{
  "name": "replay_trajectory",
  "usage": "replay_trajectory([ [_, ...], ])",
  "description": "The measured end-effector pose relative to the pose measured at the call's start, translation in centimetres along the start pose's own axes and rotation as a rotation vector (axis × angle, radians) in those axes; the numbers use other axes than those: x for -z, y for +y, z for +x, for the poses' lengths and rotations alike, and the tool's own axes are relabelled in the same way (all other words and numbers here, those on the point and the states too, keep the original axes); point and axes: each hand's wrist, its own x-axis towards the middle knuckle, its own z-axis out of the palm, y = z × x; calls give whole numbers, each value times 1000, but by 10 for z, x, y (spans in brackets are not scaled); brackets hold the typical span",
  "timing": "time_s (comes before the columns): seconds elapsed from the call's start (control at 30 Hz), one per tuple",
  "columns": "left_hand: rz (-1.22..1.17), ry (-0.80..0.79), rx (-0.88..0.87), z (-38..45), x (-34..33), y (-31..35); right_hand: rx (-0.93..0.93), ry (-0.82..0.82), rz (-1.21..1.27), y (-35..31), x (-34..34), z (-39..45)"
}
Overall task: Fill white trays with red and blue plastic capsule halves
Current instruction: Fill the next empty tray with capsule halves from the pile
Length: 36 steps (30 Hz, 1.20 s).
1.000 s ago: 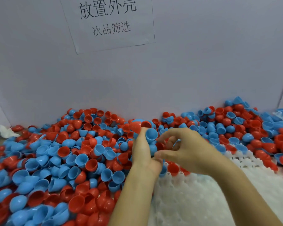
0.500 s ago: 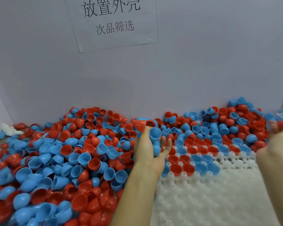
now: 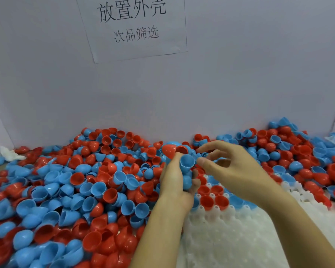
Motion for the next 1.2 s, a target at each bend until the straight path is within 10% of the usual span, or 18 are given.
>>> replay_trajectory([
  [0.53,96,63,-112,4,-1,-4,-298,130,404,22,-3,4],
  [0.73,110,101,-124,9,4,-5,-527,1023,844,52,39,1],
  [0.87,137,100,-103,9,1,-10,-471,735,1236,43,49,-3],
  [0.93,145,65,-86,7,-1,-12,-301,764,956,15,36,-2],
  [1.07,190,39,-71,5,-1,-11,41,148,289,-18,-3,5],
  [1.2,221,13,-63,4,-1,-9,16,155,-24,-4,0,4],
])
